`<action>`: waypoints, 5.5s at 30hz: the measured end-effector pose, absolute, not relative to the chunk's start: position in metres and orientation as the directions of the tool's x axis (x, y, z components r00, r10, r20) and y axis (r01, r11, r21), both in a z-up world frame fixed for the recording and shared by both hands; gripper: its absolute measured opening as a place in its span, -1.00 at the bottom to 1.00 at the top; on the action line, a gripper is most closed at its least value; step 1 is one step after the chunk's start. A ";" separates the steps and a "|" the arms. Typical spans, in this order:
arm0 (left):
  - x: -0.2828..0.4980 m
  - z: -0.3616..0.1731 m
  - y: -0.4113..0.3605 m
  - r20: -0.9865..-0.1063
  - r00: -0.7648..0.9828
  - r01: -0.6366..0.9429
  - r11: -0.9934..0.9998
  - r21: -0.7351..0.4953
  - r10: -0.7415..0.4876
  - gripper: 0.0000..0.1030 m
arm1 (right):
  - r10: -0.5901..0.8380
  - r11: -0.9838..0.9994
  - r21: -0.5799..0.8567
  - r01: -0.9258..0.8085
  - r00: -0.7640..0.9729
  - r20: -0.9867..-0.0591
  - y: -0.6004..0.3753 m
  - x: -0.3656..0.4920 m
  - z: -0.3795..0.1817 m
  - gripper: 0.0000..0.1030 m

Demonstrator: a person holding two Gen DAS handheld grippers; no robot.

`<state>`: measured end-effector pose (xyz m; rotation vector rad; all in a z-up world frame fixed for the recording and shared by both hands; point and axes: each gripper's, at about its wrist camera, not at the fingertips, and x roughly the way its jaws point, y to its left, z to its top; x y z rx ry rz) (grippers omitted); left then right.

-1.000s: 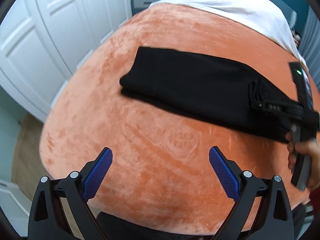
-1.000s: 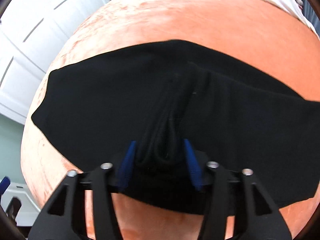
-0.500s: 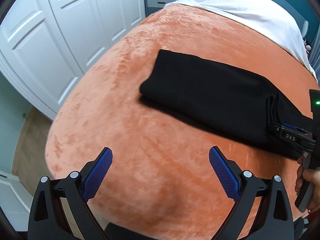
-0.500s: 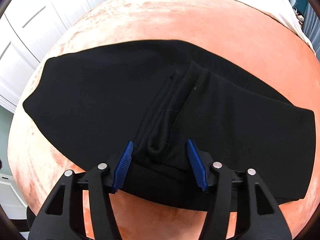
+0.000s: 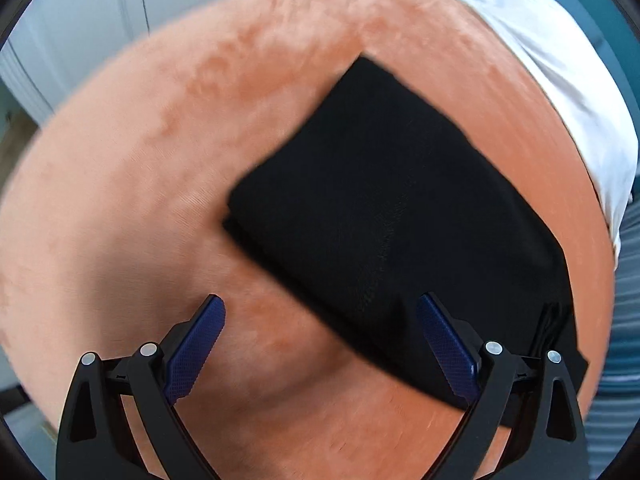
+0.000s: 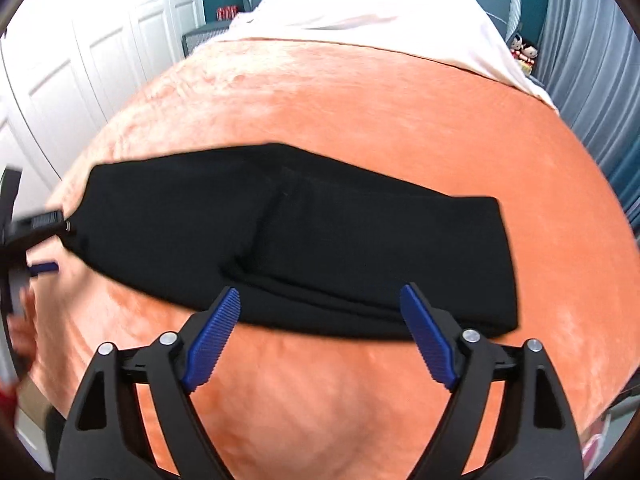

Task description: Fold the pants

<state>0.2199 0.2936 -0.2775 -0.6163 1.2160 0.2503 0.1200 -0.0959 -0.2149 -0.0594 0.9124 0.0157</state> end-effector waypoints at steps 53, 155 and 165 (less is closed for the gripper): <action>0.283 -0.270 0.011 -0.930 0.346 -0.001 0.992 -0.128 -0.120 -0.32 | 0.027 0.937 0.229 0.265 0.596 -0.803 -0.305 0.160 -0.243 0.44; 0.126 -0.178 0.049 -0.888 0.453 0.006 0.995 0.096 0.083 0.79 | 0.313 0.939 0.344 0.004 0.410 -0.857 -0.204 0.231 -0.269 -0.67; 0.127 -0.185 0.049 -0.904 0.416 -0.019 0.995 0.100 0.099 0.79 | 0.314 0.915 0.402 0.032 0.570 -0.760 -0.274 0.211 -0.177 -0.84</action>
